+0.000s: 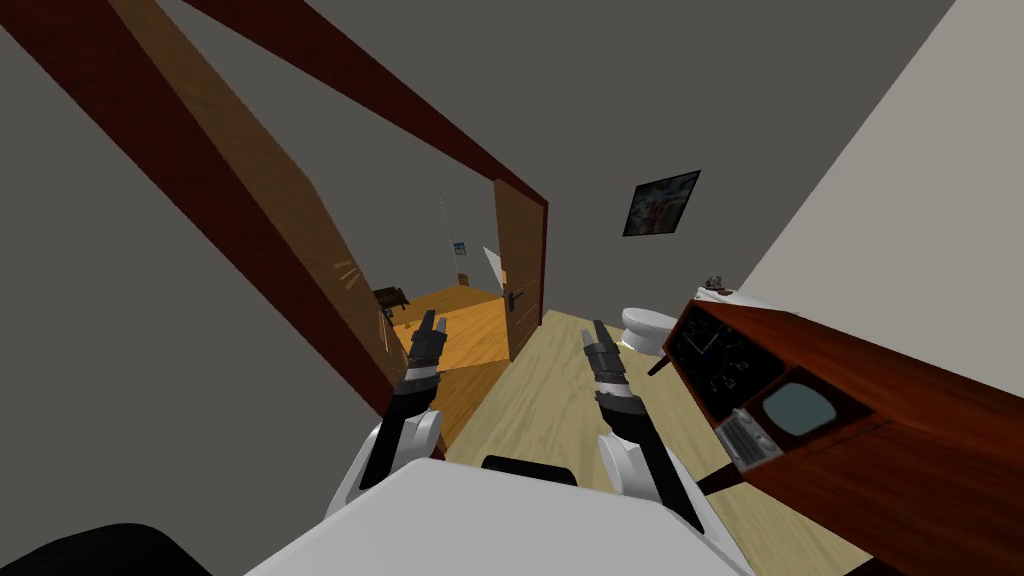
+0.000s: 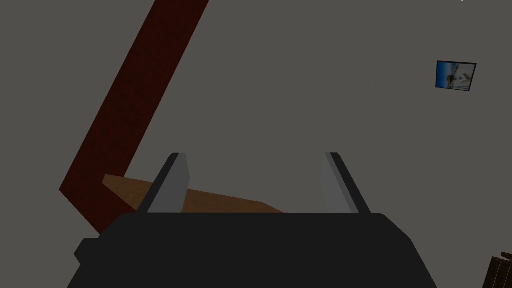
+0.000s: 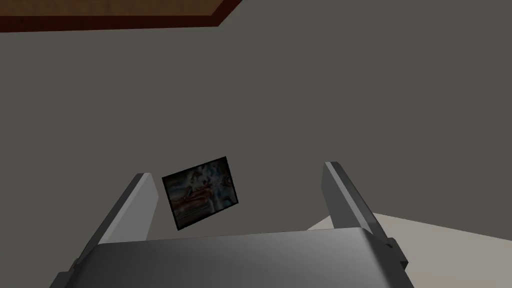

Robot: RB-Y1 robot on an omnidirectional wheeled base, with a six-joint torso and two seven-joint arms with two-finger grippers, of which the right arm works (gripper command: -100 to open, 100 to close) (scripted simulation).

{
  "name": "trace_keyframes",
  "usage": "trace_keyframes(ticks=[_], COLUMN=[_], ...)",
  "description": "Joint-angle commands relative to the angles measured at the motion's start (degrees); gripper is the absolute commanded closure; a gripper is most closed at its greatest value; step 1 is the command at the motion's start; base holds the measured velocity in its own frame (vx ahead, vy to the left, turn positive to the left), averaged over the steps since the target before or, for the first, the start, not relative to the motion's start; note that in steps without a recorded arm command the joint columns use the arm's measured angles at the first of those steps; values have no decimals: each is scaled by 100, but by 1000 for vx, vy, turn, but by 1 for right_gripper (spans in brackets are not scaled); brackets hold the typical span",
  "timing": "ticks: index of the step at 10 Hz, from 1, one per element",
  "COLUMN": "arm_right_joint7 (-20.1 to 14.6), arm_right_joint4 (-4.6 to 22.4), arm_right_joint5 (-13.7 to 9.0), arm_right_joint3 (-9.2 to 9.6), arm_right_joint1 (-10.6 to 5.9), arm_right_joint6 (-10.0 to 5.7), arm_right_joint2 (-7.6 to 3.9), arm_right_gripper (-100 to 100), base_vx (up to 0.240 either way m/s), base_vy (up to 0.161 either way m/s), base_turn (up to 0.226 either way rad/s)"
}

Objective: Push the door open

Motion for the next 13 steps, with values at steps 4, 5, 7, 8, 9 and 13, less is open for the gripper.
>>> trace_keyframes(ticks=[4, 5, 7, 8, 9, 13], arm_right_joint7=[-187, -236, -308, -358, -383, -512], arm_right_joint4=[546, 697, 924, 1079, 1159, 1562], arm_right_joint5=[-66, -82, -106, -122, -130, -172], arm_right_joint3=[568, 730, 973, 1139, 1225, 1655], arm_right_joint1=[-475, -594, -773, -895, -958, -1275], arm_right_joint6=[106, 123, 149, 166, 176, 222], arm_right_joint2=[-119, -141, -175, -195, -204, -246], arm_right_gripper=[-100, -100, -100, -100, -100, -100], base_vx=[183, 193, 147, 170, 171, 131], base_vy=[-51, -66, -46, -68, -66, -48], base_turn=[-29, -34, -26, -35, -19, -22])
